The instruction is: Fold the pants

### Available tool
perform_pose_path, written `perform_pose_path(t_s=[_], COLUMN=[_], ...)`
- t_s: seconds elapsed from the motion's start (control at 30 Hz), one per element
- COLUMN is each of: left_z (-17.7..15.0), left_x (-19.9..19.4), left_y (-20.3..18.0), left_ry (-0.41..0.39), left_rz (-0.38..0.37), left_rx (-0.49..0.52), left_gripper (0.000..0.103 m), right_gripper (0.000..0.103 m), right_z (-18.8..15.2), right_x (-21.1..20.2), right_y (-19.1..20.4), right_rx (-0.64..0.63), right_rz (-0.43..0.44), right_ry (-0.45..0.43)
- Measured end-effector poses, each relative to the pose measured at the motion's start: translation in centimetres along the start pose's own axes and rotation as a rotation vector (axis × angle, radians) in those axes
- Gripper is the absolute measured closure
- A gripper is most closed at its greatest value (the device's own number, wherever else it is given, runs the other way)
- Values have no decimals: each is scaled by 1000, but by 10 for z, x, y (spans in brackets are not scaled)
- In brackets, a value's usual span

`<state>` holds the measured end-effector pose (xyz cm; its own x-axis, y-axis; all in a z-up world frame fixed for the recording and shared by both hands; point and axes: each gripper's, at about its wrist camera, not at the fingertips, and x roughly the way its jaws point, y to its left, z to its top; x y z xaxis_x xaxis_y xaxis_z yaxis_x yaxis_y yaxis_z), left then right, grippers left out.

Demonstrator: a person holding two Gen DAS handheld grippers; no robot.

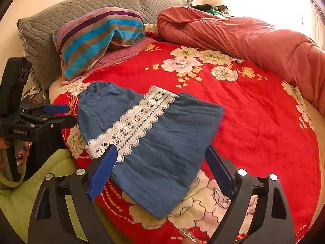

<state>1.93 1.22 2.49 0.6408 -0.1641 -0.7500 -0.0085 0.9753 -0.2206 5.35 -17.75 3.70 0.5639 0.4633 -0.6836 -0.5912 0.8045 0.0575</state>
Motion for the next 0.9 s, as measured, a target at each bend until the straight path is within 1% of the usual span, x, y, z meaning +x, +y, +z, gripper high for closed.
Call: perform_pose_path(t_s=[0.2,0.37,0.43,0.7,0.73,0.77,0.8,0.9], left_z=[-2,-2,-3,-9,-9,-10,-12,-15], left_x=[0,-1,-1,2,2,3,5,9], left_y=[15,33,43,85,88,92,96,105], left_ry=[7,6,4,10,11,13,16,25], left_rz=[0,11,11,24,22,19,17,11], left_rx=[-46,-103,-137,-262,-272,-283,-294,-317], left_gripper=[17,11,10,10,10,10,10,10], right_gripper=[16,16,16,16,13,6,5,5], right_z=[19,40,46,65,66,68,70,76], right_x=[6,20,25,61,65,68,71,81], right_y=[10,22,26,43,45,47,48,51], right_rx=[-34,-71,-84,-124,-126,-127,-126,-132], right_rz=[23,41,51,74,73,68,67,78], right_ry=[-11,-7,-5,51,56,60,59,74])
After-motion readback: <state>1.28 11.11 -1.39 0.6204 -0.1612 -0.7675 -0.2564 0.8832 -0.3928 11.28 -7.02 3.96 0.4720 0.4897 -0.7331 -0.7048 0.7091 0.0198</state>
